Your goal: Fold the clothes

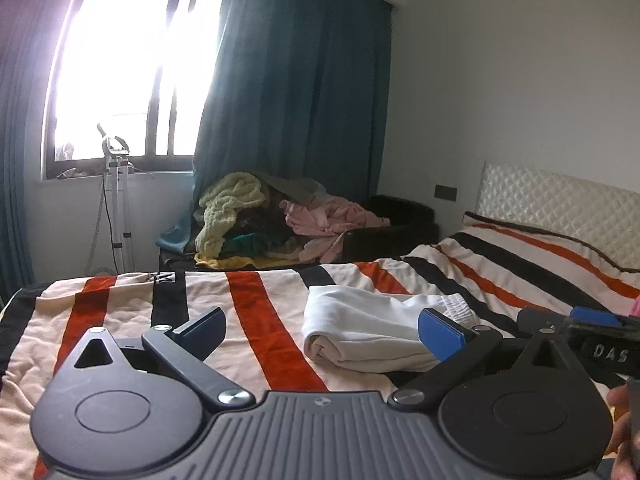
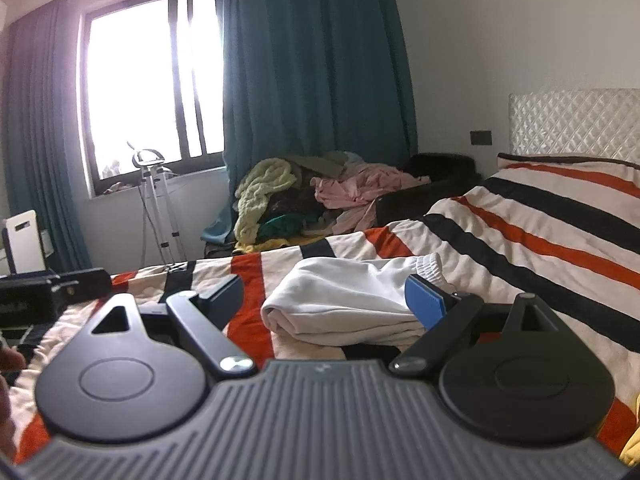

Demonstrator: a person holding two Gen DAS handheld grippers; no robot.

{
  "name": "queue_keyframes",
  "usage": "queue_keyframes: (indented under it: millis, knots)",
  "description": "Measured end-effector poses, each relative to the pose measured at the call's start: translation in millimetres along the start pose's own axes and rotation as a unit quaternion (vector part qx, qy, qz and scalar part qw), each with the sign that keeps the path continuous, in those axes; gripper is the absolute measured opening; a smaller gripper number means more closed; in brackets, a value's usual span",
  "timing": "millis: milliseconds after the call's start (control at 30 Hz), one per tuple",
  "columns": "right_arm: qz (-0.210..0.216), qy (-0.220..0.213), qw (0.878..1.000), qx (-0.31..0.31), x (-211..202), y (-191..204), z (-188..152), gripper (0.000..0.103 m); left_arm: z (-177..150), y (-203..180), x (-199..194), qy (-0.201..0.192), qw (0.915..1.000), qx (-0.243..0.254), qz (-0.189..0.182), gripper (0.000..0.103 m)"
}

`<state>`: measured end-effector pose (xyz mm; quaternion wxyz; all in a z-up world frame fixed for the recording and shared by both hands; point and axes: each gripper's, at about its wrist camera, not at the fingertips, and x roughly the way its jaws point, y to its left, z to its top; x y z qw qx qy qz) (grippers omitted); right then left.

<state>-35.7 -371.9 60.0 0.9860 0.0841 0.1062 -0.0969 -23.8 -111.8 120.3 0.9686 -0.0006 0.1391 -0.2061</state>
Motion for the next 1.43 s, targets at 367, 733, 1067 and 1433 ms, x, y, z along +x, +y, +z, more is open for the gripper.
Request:
queue_keyframes:
  millis: [367, 733, 1067, 1433]
  knots:
    - [-0.028, 0.004, 1.000, -0.005, 28.4, 11.0, -40.4, 0.089, -34.1, 19.4, 24.2, 0.025, 0.9991, -0.029, 0.017, 0.103]
    - [-0.048, 0.013, 0.999, -0.009, 45.0, 14.4, -60.0, 0.089, -49.6, 15.4, 37.7, 0.039, 0.9985, -0.021, 0.031, 0.103]
    - [-0.054, 0.016, 0.998, -0.007, 47.7, 14.3, -62.7, 0.089, -52.4, 14.5, 40.4, 0.043, 0.9985, -0.025, 0.024, 0.103]
    - [-0.056, 0.014, 0.998, -0.008, 45.9, 16.0, -62.7, 0.089, -53.1, 13.9, 36.9, 0.041, 0.9985, -0.021, 0.030, 0.103]
